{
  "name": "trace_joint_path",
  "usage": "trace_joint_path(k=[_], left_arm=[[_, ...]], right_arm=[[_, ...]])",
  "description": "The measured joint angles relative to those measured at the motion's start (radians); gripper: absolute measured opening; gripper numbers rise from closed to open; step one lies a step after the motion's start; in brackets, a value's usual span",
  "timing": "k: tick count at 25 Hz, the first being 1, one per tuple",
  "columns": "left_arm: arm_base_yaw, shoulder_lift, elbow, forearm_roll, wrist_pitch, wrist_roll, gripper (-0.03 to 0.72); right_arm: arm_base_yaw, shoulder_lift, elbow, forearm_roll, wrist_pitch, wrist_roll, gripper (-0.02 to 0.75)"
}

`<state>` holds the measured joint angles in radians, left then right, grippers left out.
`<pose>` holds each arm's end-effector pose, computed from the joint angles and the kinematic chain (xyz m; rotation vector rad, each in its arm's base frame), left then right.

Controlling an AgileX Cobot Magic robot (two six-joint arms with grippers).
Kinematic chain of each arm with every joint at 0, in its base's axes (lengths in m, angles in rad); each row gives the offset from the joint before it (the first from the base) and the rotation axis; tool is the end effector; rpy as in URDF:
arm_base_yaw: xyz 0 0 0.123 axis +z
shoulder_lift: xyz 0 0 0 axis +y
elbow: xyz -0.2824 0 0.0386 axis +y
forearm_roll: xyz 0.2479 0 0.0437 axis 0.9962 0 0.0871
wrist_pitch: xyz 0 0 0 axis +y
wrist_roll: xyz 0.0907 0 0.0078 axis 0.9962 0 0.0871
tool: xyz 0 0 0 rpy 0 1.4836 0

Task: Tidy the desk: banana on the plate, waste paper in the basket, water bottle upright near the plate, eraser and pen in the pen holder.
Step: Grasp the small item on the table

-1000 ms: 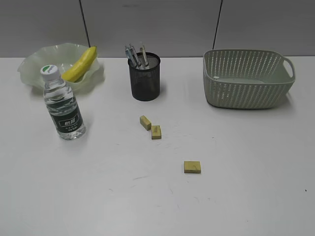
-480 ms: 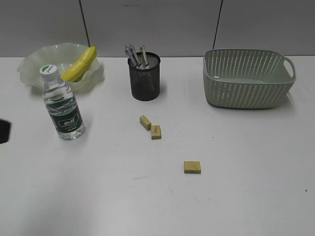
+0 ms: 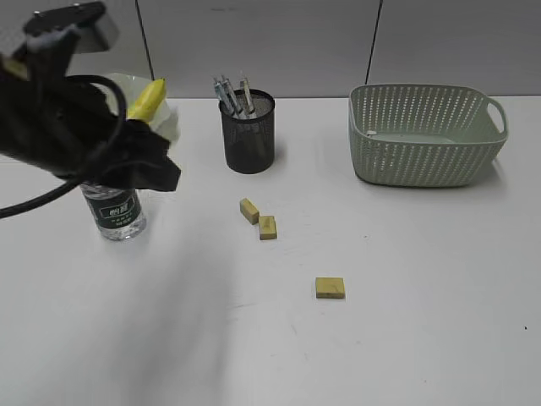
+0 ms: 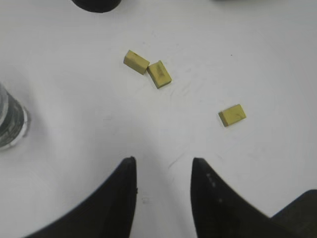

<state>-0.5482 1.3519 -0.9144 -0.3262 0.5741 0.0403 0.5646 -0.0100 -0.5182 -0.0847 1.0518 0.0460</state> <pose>0.2265 -0.1569 0.2713 0.4697 2.4904 -0.5428 -0.0035 -0.0101 0.2831 -0.5123 1.9501 0.2896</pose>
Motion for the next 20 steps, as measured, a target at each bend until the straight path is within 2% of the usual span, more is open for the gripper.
trace_joint_path(k=[3,8,15,20], left_arm=[[-0.026,0.111,-0.081,-0.001,-0.001,0.0,0.279],[-0.111,0.262,-0.199,0.019,-0.001,0.048,0.279],[-0.207,0.421,-0.325,0.088,0.042,0.102,0.285],[-0.244,0.513,-0.424,0.099,0.069,0.177,0.396]], right_arm=[[0.0,0.0,0.0,0.0,0.0,0.0,0.323],[0.0,0.0,0.0,0.0,0.0,0.0,0.322],[0.0,0.0,0.0,0.0,0.0,0.0,0.322],[0.0,0.0,0.0,0.0,-0.001,0.0,0.322]])
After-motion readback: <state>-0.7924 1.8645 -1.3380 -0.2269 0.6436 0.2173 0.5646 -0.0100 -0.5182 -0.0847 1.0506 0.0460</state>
